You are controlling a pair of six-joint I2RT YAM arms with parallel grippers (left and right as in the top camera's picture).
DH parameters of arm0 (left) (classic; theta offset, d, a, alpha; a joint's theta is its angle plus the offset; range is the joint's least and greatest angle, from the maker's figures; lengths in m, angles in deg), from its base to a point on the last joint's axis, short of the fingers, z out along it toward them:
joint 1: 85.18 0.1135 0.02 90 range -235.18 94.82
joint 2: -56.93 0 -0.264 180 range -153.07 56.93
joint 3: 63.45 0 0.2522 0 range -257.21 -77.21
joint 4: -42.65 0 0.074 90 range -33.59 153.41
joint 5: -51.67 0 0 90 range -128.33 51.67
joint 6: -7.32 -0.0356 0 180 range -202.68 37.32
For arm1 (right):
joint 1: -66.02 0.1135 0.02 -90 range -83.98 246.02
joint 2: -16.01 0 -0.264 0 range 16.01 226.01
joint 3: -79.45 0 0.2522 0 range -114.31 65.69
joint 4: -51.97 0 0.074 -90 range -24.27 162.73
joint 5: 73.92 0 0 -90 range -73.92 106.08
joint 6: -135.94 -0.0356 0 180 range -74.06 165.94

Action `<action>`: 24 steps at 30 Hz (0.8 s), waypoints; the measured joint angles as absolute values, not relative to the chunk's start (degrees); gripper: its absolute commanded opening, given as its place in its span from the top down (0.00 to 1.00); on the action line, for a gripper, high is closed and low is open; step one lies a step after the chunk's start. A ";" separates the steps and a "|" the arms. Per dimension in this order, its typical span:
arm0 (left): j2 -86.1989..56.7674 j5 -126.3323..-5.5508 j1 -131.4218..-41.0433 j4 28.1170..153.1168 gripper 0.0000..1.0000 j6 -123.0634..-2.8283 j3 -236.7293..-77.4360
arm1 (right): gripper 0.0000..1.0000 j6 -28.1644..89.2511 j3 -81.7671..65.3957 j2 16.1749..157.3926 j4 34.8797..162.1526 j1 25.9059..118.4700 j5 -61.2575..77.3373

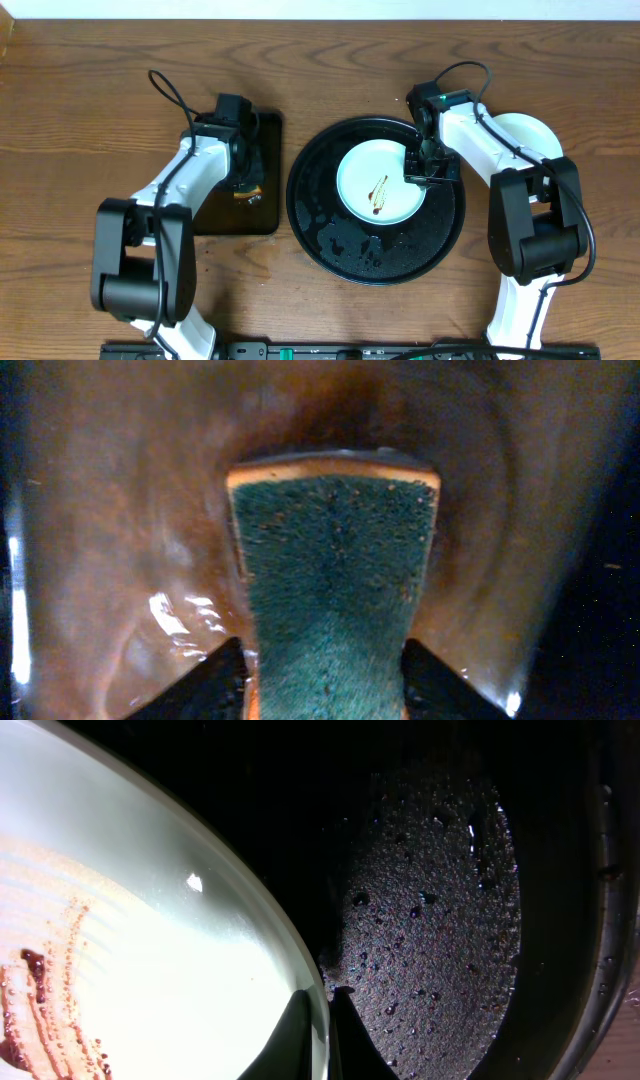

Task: Clean dirty plates on tray and stack at the side
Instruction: 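Grasp the sponge on the black tray with the left gripper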

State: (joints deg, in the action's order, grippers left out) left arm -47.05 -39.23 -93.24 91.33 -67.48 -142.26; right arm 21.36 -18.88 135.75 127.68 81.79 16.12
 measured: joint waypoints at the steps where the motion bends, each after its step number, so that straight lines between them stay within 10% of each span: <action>1: -46.62 -39.25 -93.24 91.35 0.47 -67.50 -142.26 | 0.99 21.36 -18.88 135.75 127.68 81.79 16.12; 15: -46.27 -39.30 -93.24 90.28 0.48 -67.48 -142.15 | 0.99 21.39 -18.88 135.75 127.68 81.79 16.12; 24: -46.29 -39.47 -93.24 88.49 0.66 -67.48 -140.43 | 0.99 21.36 -18.88 135.75 127.68 81.79 16.12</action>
State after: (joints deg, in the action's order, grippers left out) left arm -46.29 -39.47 -93.24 88.49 -67.48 -140.43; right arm 21.36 -18.88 135.75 127.68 81.79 16.12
